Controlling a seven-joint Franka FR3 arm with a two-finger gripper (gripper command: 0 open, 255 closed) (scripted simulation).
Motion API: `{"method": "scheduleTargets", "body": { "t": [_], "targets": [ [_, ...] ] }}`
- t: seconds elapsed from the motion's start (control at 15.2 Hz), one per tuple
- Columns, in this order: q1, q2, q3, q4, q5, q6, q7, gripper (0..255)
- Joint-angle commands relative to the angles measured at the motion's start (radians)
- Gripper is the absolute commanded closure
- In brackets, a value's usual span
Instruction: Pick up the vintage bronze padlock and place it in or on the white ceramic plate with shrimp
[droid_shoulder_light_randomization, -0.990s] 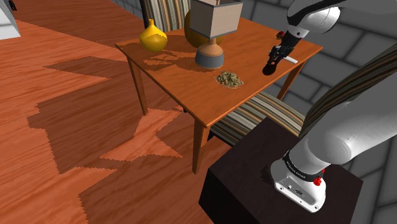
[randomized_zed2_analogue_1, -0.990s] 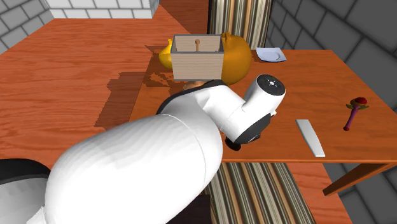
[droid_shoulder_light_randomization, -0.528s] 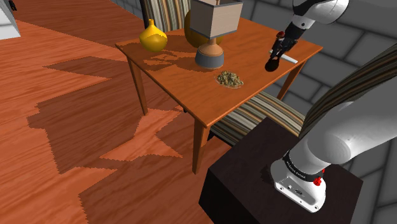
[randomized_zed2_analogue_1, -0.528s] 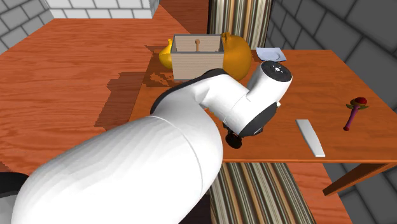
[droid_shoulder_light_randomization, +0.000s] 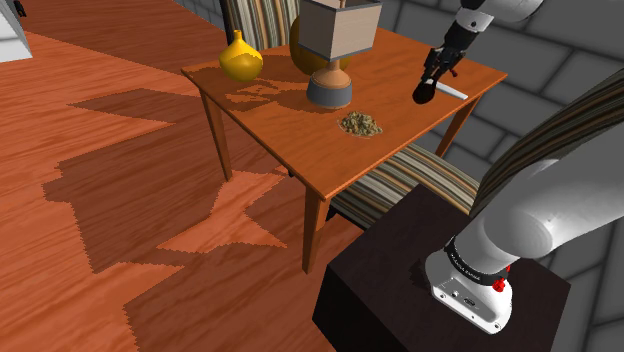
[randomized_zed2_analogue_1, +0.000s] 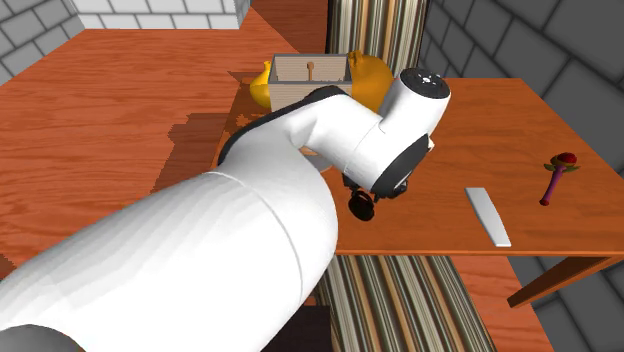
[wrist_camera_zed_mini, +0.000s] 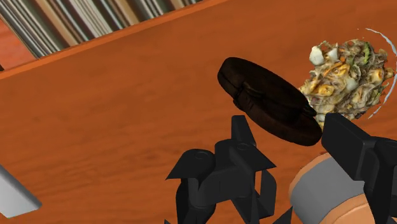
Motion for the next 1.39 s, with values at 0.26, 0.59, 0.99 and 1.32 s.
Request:
{"method": "scheduleTargets", "body": {
  "t": [0.26, 0.59, 0.99, 1.32],
  "targets": [
    [0.056, 0.025, 0.094, 0.037, 0.016, -0.004, 0.140, 255],
    [0.106, 0.077, 0.159, 0.098, 0.039, -0.011, 0.242, 255],
    [0.140, 0.131, 0.197, 0.135, 0.060, 0.006, 0.304, 255],
    [0.141, 0.146, 0.193, 0.083, 0.072, 0.071, 0.289, 255]
  ]
}}
